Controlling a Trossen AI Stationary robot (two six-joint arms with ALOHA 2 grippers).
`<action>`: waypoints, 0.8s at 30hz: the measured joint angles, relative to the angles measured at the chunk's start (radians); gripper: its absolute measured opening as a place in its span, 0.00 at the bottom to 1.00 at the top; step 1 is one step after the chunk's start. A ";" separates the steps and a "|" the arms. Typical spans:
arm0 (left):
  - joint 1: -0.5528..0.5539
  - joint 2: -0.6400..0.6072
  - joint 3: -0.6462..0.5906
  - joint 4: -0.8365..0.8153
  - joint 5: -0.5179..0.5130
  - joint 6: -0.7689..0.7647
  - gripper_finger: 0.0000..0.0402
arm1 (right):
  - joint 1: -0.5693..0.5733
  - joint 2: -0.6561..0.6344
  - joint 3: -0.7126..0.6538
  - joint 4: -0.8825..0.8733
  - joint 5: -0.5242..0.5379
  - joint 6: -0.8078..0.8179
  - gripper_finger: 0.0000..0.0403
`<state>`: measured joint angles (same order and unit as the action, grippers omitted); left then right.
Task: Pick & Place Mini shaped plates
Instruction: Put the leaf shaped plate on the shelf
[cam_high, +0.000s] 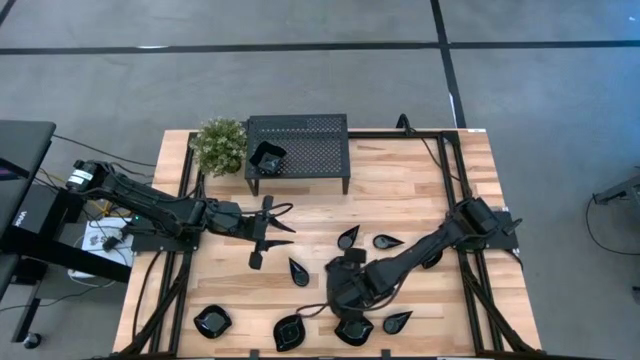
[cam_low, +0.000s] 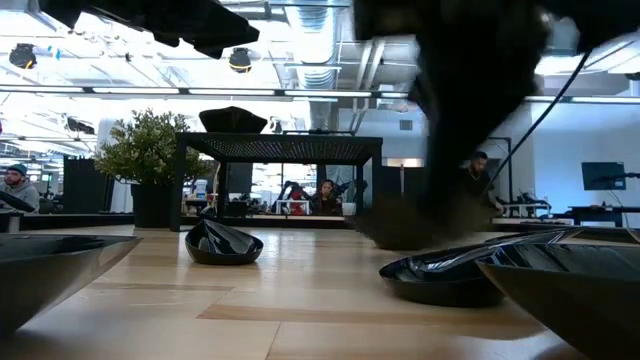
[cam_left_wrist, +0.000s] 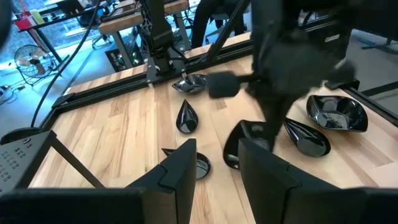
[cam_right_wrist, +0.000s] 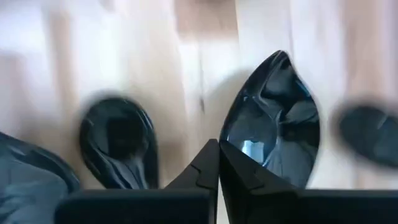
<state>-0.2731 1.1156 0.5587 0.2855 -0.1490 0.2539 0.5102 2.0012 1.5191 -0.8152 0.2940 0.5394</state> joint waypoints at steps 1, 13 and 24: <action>0.000 0.000 0.000 0.000 0.000 0.000 0.30 | -0.001 0.000 0.028 -0.003 0.019 -0.036 0.01; -0.077 -0.151 0.028 0.007 -0.019 0.004 0.30 | -0.141 0.000 0.234 -0.040 0.447 -0.541 0.01; -0.077 -0.245 0.028 -0.018 -0.034 0.004 0.30 | -0.402 0.000 0.292 0.181 0.508 -0.858 0.01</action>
<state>-0.3504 0.8706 0.5865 0.2680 -0.1825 0.2577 0.1084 2.0010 1.8107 -0.6346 0.8024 -0.3188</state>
